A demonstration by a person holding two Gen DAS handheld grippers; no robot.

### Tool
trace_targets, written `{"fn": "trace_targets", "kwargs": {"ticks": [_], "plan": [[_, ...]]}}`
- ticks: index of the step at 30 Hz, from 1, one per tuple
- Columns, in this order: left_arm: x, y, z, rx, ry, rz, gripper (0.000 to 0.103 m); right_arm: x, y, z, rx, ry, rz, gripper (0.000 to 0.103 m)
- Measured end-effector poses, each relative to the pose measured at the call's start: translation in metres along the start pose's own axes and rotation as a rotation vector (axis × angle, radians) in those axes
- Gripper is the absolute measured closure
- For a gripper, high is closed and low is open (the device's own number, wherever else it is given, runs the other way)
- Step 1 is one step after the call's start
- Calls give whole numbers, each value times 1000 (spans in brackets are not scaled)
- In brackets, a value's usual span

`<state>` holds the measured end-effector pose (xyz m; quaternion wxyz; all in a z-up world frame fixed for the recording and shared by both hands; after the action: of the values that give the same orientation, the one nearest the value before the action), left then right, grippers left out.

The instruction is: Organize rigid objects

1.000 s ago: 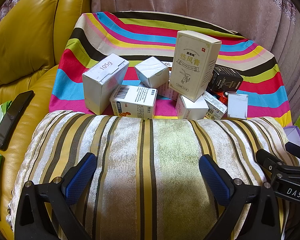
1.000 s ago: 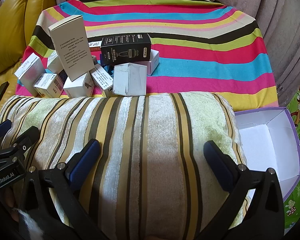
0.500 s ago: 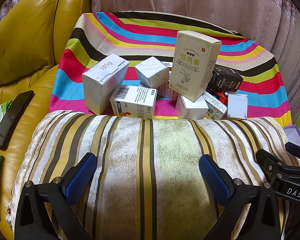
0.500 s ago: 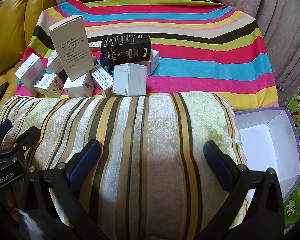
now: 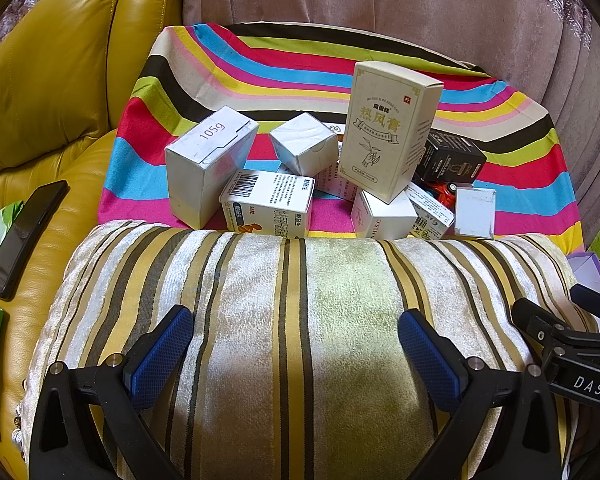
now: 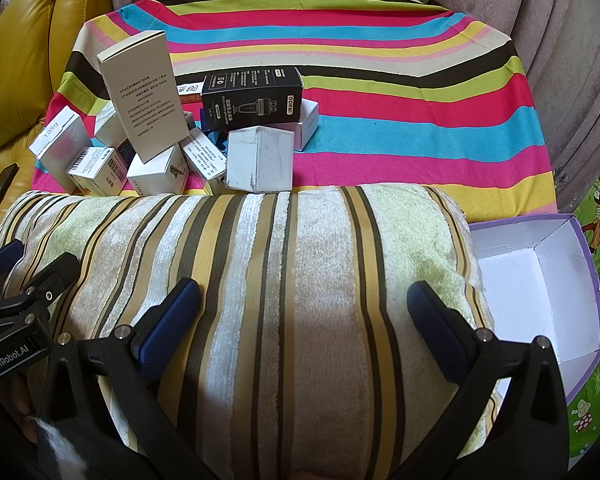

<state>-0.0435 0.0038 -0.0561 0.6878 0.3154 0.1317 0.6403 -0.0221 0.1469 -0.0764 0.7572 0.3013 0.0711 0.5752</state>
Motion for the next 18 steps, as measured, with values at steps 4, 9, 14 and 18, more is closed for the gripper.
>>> {"fn": "trace_targets", "kwargs": {"ticks": [4, 9, 14, 18], "plan": [[-2, -1, -3, -9, 4, 3, 0, 0, 1, -1, -4, 6, -1, 0], [-1, -2, 3, 13, -7, 1, 0, -1, 5, -4, -10, 20, -7, 0], [-2, 6, 14, 48, -67, 29, 0, -2, 12, -6, -8, 32, 0, 0], [-20, 18, 21, 78, -113, 109, 0, -7, 19, -5, 8, 54, 24, 0]]}}
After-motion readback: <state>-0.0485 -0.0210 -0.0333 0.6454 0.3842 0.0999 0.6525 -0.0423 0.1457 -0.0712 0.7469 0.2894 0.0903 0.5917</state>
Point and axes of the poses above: each gripper's, at about its wrist camera, not at the fingertips, and z roughly against the way its jaws point, x to its right, y to its top, the point moved 7 cm from there along -z, roughly the way its jaws point, and after that the axes turned 13 degrees about -y, right-handed, at the moved point
